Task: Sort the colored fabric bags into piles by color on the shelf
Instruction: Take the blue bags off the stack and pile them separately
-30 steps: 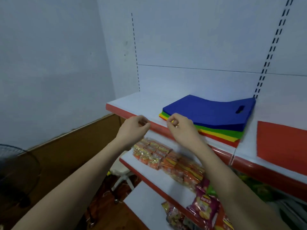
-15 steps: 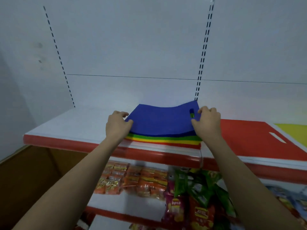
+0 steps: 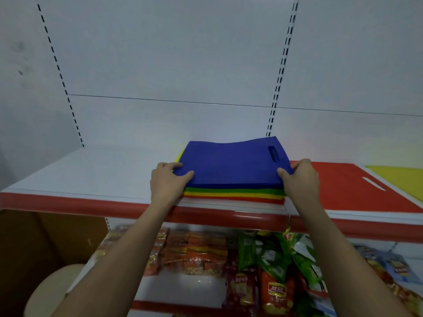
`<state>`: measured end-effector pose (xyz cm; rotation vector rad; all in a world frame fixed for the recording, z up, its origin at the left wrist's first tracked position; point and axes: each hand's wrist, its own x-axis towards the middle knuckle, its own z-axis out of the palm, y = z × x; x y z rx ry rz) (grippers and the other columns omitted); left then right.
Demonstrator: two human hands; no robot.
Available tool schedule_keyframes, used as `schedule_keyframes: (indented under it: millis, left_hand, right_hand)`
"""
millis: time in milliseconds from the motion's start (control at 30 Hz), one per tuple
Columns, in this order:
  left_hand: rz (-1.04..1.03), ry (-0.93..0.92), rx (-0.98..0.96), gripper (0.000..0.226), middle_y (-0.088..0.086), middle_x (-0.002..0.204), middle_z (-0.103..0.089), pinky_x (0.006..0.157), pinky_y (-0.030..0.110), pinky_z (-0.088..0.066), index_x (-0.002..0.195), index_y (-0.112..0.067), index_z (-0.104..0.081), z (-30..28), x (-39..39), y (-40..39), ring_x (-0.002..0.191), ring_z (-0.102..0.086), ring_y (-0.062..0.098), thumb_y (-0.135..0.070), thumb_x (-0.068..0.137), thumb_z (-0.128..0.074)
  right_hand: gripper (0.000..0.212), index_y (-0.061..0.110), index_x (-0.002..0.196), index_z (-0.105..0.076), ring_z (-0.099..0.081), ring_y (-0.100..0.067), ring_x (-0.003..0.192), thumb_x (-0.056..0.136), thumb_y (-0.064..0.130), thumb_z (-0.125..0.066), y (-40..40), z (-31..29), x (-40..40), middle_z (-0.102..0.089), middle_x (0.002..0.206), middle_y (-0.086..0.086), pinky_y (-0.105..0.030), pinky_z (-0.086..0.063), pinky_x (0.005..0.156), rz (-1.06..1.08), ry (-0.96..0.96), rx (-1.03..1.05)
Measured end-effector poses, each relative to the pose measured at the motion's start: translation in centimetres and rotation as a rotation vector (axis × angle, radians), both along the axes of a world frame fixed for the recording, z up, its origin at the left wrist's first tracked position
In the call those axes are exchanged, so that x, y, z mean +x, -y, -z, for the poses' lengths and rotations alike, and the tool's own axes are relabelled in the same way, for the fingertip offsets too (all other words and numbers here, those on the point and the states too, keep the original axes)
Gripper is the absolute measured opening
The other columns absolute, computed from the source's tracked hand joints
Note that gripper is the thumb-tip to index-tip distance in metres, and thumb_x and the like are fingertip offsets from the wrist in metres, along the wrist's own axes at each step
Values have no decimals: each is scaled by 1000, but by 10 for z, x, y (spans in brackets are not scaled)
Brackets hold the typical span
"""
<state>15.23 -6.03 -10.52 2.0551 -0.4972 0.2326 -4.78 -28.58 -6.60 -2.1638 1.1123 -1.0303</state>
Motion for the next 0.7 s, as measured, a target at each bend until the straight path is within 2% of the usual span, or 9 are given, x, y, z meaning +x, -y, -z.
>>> schedule_keyframes:
  millis: [267,400,500,567,633,700]
  left_hand:
    - [3,-27,120,60,3,127,-52,97,45,-48,121,-23,-63,-3,2,-1,117,-51,24,-60,75,-72]
    - [-23,-146,256,59,4,124,-55,97,48,-47,111,-23,-65,-22,4,3,120,-49,26,-63,70,-76]
    - [-65,-118,455,53,8,125,-49,101,43,-39,111,-20,-64,-44,-5,11,126,-38,29,-57,76,-75]
    - [-90,-23,535,41,8,124,-47,100,41,-36,107,-20,-65,-53,-14,15,126,-37,30,-50,81,-73]
    - [-89,35,529,29,7,116,-52,94,39,-40,100,-19,-66,-57,-20,17,119,-43,29,-41,84,-72]
    - [-7,-42,383,19,6,96,-61,77,35,-46,89,-12,-64,-61,-19,15,99,-55,26,-29,84,-73]
  right_hand:
    - [22,5,86,-49,-53,-26,77,98,22,-56,-9,0,0,-58,89,-13,-36,-39,63,80,-140,-145]
    - [16,6,89,-52,-56,-25,76,98,19,-55,-10,-3,0,-59,90,-11,-33,-40,60,72,-167,-141]
    - [15,6,92,-53,-56,-26,82,98,19,-56,-13,-5,-3,-59,96,-12,-34,-42,63,66,-169,-159]
    - [19,4,98,-57,-51,-28,98,96,22,-57,-16,-9,-7,-54,107,-13,-37,-45,71,86,-198,-215]
    - [22,4,102,-59,-44,-29,108,95,25,-60,-18,-18,-11,-48,114,-13,-40,-46,80,91,-223,-227]
    - [22,4,102,-60,-43,-29,110,96,25,-59,-17,-27,-14,-47,115,-13,-39,-45,82,65,-190,-183]
